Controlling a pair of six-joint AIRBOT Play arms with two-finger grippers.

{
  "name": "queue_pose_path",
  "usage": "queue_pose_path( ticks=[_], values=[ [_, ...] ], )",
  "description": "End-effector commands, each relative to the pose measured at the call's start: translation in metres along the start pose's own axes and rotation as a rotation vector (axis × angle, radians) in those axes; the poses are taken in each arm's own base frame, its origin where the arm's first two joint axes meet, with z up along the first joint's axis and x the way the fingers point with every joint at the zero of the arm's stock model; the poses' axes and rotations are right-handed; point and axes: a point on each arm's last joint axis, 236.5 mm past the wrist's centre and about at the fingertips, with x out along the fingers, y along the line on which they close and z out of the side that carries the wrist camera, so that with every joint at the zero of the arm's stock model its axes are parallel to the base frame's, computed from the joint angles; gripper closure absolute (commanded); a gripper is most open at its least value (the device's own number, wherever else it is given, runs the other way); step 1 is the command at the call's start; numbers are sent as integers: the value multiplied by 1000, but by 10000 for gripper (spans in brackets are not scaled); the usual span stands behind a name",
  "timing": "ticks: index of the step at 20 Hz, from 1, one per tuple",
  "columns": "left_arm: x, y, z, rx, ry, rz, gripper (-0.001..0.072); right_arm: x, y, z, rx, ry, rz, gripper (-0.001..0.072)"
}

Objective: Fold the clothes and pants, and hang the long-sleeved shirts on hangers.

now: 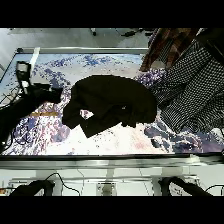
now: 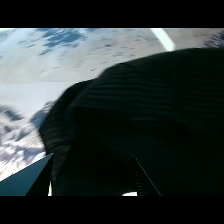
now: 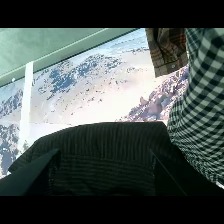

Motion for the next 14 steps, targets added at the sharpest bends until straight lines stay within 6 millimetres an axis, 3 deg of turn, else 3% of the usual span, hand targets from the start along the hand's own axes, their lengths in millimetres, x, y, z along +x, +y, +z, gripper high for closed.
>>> queue_pose_path(
  ticks=[1, 4, 7, 11, 14],
  values=[
    [-1, -57, 8, 124, -17, -120, 133, 0, 0, 0, 0, 0, 1, 66],
    [-1, -86, 6, 218, -15, -188, 133, 0, 2, 8, 0, -32, 6, 80],
    [8, -100, -6, 234, 22, -228, 133, 1, 0, 5, -32, -20, 2, 80],
    [34, -117, -58, 225, 186, -311, 133, 14, -8, -21, -47, 90, -12, 80],
    [55, -139, -95, 235, 281, -371, 133, 38, -14, -60, -126, 212, -7, 79]
  ],
)
